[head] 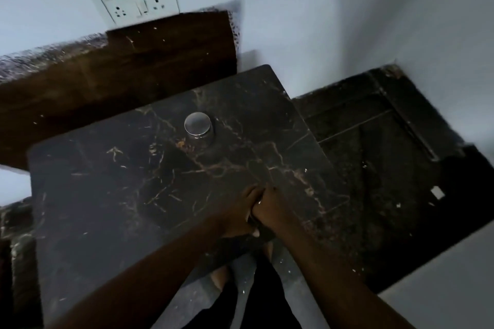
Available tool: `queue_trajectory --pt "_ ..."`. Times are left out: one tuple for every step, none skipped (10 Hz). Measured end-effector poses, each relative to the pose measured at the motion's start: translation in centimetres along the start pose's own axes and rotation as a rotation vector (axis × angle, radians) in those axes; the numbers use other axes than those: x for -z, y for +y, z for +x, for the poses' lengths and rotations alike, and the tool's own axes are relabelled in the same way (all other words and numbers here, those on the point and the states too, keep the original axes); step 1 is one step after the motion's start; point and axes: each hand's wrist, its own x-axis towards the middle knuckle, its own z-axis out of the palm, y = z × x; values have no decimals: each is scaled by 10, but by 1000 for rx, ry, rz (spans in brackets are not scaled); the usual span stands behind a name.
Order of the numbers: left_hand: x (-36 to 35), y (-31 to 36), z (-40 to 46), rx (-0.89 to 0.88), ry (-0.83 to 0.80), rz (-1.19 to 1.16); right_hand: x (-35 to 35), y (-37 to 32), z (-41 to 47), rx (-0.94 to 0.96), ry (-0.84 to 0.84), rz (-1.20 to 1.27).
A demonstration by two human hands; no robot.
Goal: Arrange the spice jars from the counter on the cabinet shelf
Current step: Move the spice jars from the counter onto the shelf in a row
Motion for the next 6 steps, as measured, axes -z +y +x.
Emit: queue_trajectory --pt "0 6 -8 19 85 -9 -1 4 -10 -49 -33 132" --pt "12 7 -13 -52 144 -152 16 1 -20 -4 28 168" --pt "54 16 -23 -103 231 -247 49 -22 -26 41 115 227" --pt "89 22 -28 -156 274 -324 84 -54 -32 139 214 236" --pt "135 34 -30 -282 323 -355 132 -94 -44 254 275 205" --pt "197 62 -46 -295 567 -418 182 -134 -65 419 435 227"
